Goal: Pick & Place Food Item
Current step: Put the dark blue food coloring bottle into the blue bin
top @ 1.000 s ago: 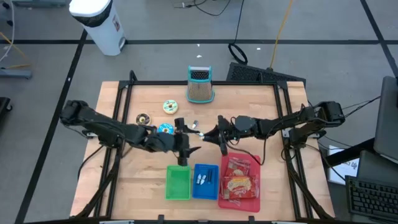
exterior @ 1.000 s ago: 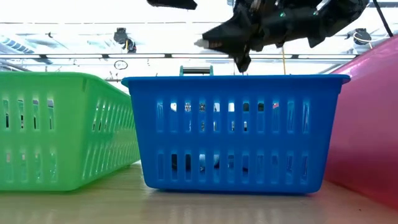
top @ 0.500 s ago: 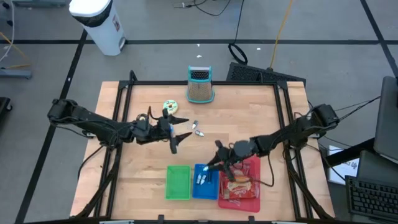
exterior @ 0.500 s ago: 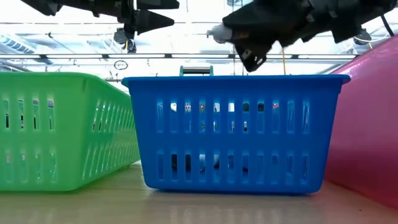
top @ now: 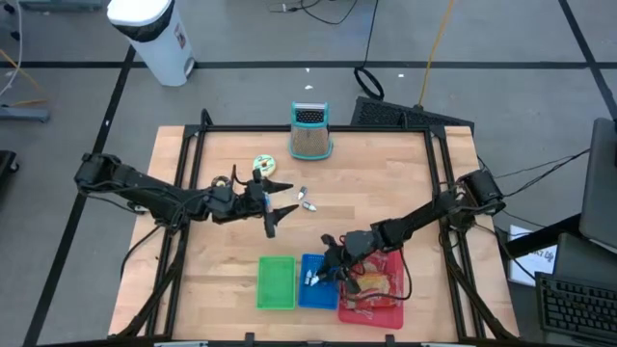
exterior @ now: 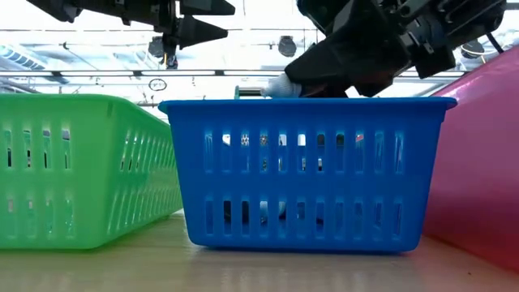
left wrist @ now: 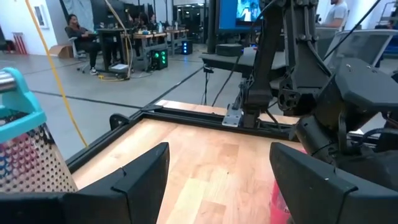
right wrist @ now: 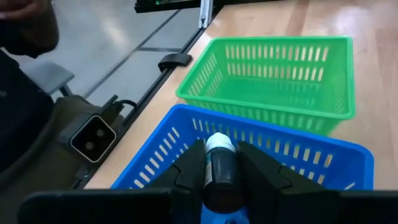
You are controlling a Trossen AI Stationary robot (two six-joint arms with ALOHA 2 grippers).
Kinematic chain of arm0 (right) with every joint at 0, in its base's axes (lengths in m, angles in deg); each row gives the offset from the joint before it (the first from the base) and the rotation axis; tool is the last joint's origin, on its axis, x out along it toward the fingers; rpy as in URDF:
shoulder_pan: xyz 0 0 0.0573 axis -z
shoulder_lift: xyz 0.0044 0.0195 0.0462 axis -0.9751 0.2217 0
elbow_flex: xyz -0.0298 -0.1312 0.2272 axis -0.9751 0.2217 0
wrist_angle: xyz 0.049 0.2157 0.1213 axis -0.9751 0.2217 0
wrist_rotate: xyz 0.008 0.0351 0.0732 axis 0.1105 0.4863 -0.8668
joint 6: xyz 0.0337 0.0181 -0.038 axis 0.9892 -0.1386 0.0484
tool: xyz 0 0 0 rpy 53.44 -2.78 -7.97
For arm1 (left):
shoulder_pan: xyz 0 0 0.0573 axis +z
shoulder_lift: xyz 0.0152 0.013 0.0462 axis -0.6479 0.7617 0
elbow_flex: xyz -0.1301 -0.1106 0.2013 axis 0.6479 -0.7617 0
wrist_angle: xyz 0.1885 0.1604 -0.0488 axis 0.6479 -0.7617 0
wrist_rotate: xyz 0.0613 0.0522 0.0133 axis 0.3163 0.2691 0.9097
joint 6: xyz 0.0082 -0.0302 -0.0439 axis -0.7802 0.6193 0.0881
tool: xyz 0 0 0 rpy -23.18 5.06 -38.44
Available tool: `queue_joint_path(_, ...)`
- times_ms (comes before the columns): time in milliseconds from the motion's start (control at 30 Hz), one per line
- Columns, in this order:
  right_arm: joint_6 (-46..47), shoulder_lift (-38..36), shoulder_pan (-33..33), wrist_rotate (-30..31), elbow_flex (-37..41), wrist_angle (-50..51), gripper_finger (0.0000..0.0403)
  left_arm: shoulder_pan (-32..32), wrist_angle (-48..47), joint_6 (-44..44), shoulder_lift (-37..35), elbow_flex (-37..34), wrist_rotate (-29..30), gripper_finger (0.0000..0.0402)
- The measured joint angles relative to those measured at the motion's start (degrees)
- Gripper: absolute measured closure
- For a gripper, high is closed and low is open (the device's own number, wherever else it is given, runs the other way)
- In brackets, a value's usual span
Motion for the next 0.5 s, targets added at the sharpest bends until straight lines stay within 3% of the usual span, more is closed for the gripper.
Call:
queue_joint_path(133, 0.0, -0.1, 0.6, -0.7, 0.0, 0.8, 0.0317, 0.0, -1.1, 2.0, 0.0, 0.0, 0.0, 0.0121)
queue_joint_path(500, 2.7, -4.3, 3.9, -0.8, 0.0, 7.7, 0.0183, 1.5, -6.0, 1.9, 0.0, 0.0, 0.0, 0.0121)
